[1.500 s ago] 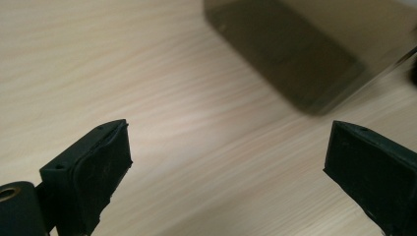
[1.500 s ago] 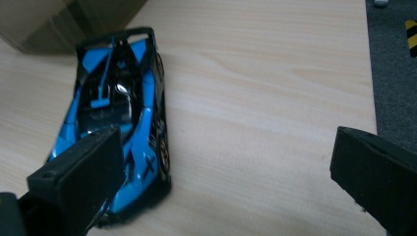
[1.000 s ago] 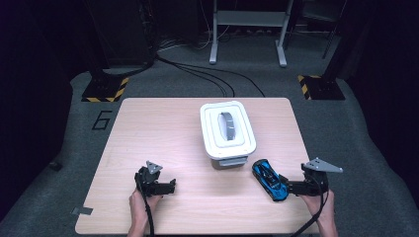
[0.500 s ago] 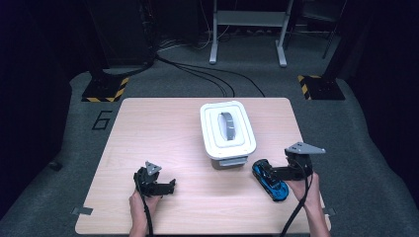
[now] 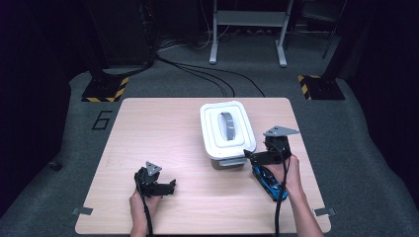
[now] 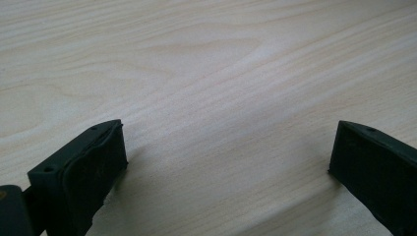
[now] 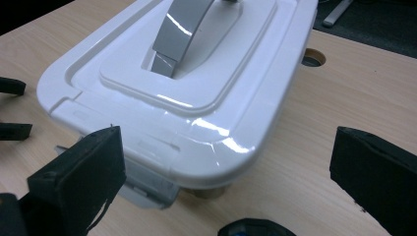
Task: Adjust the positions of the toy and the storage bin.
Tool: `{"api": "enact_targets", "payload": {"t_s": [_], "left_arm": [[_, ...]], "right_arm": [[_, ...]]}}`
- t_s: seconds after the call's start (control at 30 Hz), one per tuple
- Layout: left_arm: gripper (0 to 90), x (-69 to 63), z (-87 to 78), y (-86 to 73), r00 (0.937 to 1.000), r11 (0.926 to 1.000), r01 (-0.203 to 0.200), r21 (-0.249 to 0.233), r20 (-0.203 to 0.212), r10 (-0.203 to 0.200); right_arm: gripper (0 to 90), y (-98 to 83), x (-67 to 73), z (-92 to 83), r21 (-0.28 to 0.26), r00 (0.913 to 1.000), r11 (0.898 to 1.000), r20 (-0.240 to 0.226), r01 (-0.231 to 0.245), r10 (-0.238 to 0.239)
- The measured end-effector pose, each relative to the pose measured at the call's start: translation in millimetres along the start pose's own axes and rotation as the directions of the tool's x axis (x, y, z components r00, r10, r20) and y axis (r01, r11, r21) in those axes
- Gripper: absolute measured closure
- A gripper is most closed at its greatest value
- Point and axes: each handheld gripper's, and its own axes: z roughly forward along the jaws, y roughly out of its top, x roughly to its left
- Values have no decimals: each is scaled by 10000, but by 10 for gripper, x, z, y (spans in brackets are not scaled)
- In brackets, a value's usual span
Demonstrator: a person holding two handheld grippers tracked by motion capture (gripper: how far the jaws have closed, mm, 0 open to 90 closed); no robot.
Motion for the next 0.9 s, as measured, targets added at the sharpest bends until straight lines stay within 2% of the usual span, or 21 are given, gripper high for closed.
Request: {"api": "enact_targets", "payload": {"t_s": [0.43,0.53,0.6,0.7,0.73,0.8,0.83,0.87,0.9], "left_arm": [[7,3,-3,1,10000,10000,-52,37,73,51],[7,1,-2,1,10000,10000,-38,30,81,38],[7,0,-2,1,10000,10000,-42,33,88,42],[7,0,-2,1,9999,10000,-56,21,94,56],[7,0,-2,1,9999,10000,-56,21,94,56],[7,-1,-1,1,9999,10000,-58,16,98,58],[7,-1,-1,1,9999,10000,-58,16,98,58],[8,-1,-2,1,9999,10000,-59,15,102,59],[8,-1,-2,1,9999,10000,-57,13,106,57]], "right_arm": [[0,347,199,389,361,9996,9990,-150,262,-257],[40,446,250,511,466,9996,9986,-109,265,-260],[90,488,263,566,480,9994,9983,-10,338,-338],[215,539,287,630,450,9992,9987,315,228,-242],[215,539,287,630,450,9992,9987,315,228,-242],[347,570,291,676,452,9981,9987,549,240,-265],[347,570,291,676,452,9981,9987,549,240,-265],[418,582,299,693,395,9980,9988,553,287,-309],[443,588,315,701,367,9978,9991,619,230,-253]]}}
